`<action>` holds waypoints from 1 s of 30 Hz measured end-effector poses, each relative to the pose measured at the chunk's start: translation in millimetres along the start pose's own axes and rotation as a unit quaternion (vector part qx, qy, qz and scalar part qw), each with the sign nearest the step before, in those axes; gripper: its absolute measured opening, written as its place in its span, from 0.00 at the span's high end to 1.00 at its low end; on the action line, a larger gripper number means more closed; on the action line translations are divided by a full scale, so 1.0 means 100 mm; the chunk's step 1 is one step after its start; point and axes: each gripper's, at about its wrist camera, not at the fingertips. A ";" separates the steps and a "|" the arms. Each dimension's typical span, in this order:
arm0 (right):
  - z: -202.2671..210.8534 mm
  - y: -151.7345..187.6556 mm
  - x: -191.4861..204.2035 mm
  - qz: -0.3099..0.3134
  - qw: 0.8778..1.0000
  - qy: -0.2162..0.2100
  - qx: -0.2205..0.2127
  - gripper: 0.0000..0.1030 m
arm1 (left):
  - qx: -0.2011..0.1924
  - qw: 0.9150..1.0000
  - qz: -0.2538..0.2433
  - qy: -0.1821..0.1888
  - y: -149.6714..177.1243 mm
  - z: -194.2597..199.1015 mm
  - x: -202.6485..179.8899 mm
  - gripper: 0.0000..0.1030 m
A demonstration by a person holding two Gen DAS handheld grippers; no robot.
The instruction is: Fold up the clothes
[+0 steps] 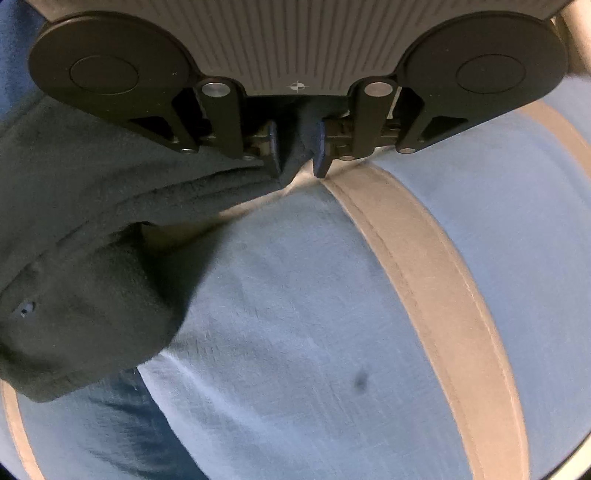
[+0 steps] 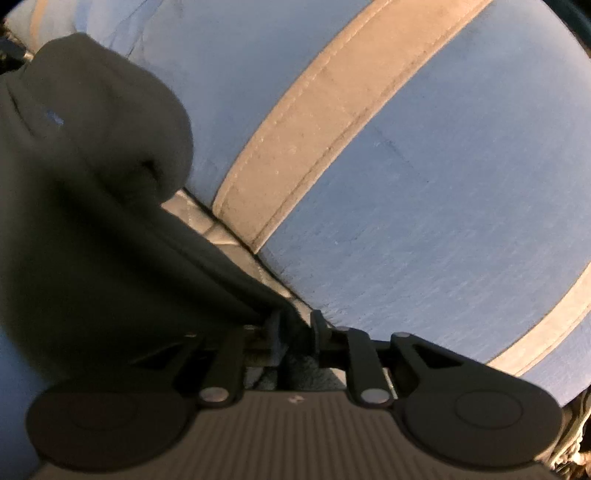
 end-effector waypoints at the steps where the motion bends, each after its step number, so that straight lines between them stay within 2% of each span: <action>1: 0.08 0.02 -0.04 -0.007 1.000 0.000 -0.007 0.45 | -0.009 1.000 0.012 0.004 0.05 0.13 0.06 0.72; 2: 0.17 0.05 -0.08 -0.013 1.000 -0.001 -0.013 0.35 | -0.017 1.000 0.024 0.009 0.09 0.26 0.13 0.70; 3: 0.27 0.07 -0.12 -0.020 1.000 -0.001 -0.020 0.17 | -0.026 0.999 0.037 0.013 0.14 0.39 0.19 0.63; 4: 0.42 0.10 -0.18 -0.027 0.999 -0.003 -0.028 0.11 | -0.035 0.998 0.049 0.018 0.18 0.52 0.26 0.56; 5: 0.58 0.12 -0.23 -0.034 0.999 -0.004 -0.036 0.11 | -0.044 0.997 0.061 0.022 0.23 0.65 0.32 0.53; 7: 0.90 0.18 -0.34 -0.047 0.998 -0.006 -0.051 0.08 | -0.061 0.994 0.085 0.031 0.32 0.91 0.45 0.40; 9: 1.21 0.23 -0.45 -0.061 0.996 -0.009 -0.066 0.03 | -0.080 0.990 0.109 0.040 0.41 1.19 0.58 0.35; 13: 1.84 0.33 -0.67 -0.088 0.991 -0.014 -0.097 0.03 | -0.113 0.984 0.133 0.047 0.50 1.80 0.86 0.32; 18: 2.60 0.40 -1.05 -0.121 0.983 -0.006 -0.135 0.00 | -0.153 0.978 0.136 0.030 0.48 2.51 1.03 0.29; 22: 3.10 0.40 -1.34 -0.151 0.974 0.008 -0.166 0.00 | -0.187 0.967 0.171 0.035 0.37 2.99 1.20 0.29; 27: 3.86 0.45 -1.84 -0.203 0.953 0.031 -0.221 0.00 | -0.237 0.950 0.198 0.032 0.30 3.67 1.46 0.27; 30: 4.25 0.51 -2.05 -0.226 0.940 0.032 -0.252 0.00 | -0.256 0.947 0.194 0.017 0.29 3.99 1.59 0.22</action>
Point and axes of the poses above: each gripper's, at about its wrist camera, not at the fingertips, and z roughly against the way its jaws point, x to its left, y to its underside, and after that the axes turned 11 degrees about x, right-handed
